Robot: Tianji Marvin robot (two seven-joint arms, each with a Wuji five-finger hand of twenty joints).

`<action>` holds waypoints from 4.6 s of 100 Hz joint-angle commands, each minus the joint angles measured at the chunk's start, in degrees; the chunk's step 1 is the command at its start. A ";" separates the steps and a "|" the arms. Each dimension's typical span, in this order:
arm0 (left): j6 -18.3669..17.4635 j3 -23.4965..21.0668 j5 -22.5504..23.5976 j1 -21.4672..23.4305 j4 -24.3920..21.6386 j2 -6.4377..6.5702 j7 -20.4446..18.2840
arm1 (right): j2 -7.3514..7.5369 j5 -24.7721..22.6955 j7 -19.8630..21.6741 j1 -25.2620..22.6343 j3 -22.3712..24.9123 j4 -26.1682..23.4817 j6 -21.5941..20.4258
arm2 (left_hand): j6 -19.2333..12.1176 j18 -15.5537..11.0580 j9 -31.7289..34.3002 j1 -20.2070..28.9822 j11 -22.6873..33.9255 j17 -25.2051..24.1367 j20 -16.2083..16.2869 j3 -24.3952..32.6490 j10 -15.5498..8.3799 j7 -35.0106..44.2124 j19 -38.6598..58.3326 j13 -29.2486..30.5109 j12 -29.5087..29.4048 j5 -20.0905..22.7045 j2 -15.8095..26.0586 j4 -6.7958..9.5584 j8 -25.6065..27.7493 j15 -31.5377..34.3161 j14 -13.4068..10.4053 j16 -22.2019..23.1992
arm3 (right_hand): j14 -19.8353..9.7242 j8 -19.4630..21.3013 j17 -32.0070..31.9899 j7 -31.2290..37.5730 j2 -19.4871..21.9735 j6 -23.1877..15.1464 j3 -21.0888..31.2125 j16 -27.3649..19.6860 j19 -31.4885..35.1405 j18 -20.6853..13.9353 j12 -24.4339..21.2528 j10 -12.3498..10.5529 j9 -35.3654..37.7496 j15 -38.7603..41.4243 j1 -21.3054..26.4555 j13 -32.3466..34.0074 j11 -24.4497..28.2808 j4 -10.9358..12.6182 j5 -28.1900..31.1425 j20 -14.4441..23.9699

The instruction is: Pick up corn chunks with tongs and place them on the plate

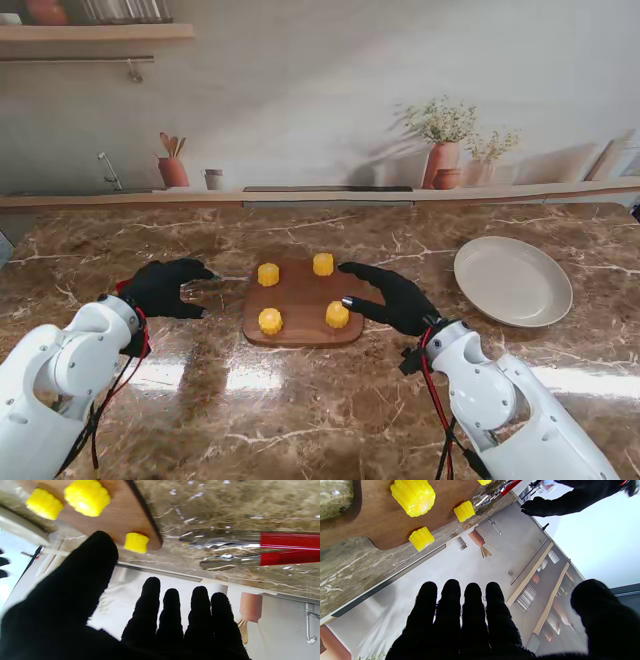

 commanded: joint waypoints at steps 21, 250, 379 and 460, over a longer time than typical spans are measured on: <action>2.34 6.34 0.72 -12.15 10.90 1.85 -4.41 | 0.21 0.37 2.62 0.78 -0.41 -0.16 1.12 | 0.73 -0.42 -0.91 -2.74 2.26 0.49 3.19 0.87 0.18 0.65 2.12 0.76 2.05 -4.04 -3.48 -2.47 -0.04 3.23 0.28 3.73 | -1.99 0.66 0.47 -0.29 -0.53 -1.16 -1.26 -0.48 -0.14 -2.05 0.12 -1.05 0.97 0.08 1.95 -0.23 0.28 1.73 0.10 -0.20; 7.54 6.07 -2.26 -13.86 12.11 -0.98 10.54 | 0.03 0.21 2.34 -1.52 1.33 -4.30 5.05 | -19.06 14.68 50.76 15.30 1.69 28.63 28.03 14.36 -0.10 43.94 32.70 39.48 38.21 21.04 -1.18 -7.34 36.33 34.00 9.92 29.80 | -0.76 0.92 1.98 0.66 -0.68 -2.05 -2.46 0.88 1.68 0.42 2.27 -0.99 5.45 1.00 4.60 2.25 1.49 1.68 2.35 2.34; -3.17 30.58 -47.49 -17.85 0.18 -13.76 34.94 | -4.02 14.09 -8.03 -5.03 3.02 -8.15 16.65 | -18.35 14.61 50.54 15.88 1.33 30.12 26.89 14.17 0.17 41.55 30.94 40.78 37.52 21.24 -0.77 -7.36 40.59 31.21 9.76 28.02 | 7.17 7.07 -6.96 -7.40 -20.95 14.70 1.41 -1.58 -4.51 4.33 -0.68 9.47 -17.17 -0.88 5.43 -12.73 0.09 -4.88 -16.51 1.01; -6.09 33.93 -54.21 -18.72 2.27 -14.38 31.83 | -6.14 27.60 -11.00 -1.18 1.99 -5.71 12.88 | -18.78 14.08 50.04 16.33 1.23 28.74 28.16 12.58 -0.21 40.98 30.58 39.82 37.76 20.73 0.08 -6.92 41.64 31.21 9.61 28.67 | 5.54 14.34 0.81 2.85 -20.08 7.25 -2.63 11.58 5.65 12.00 16.92 1.43 0.12 8.76 11.57 7.00 14.29 -5.50 -7.27 14.89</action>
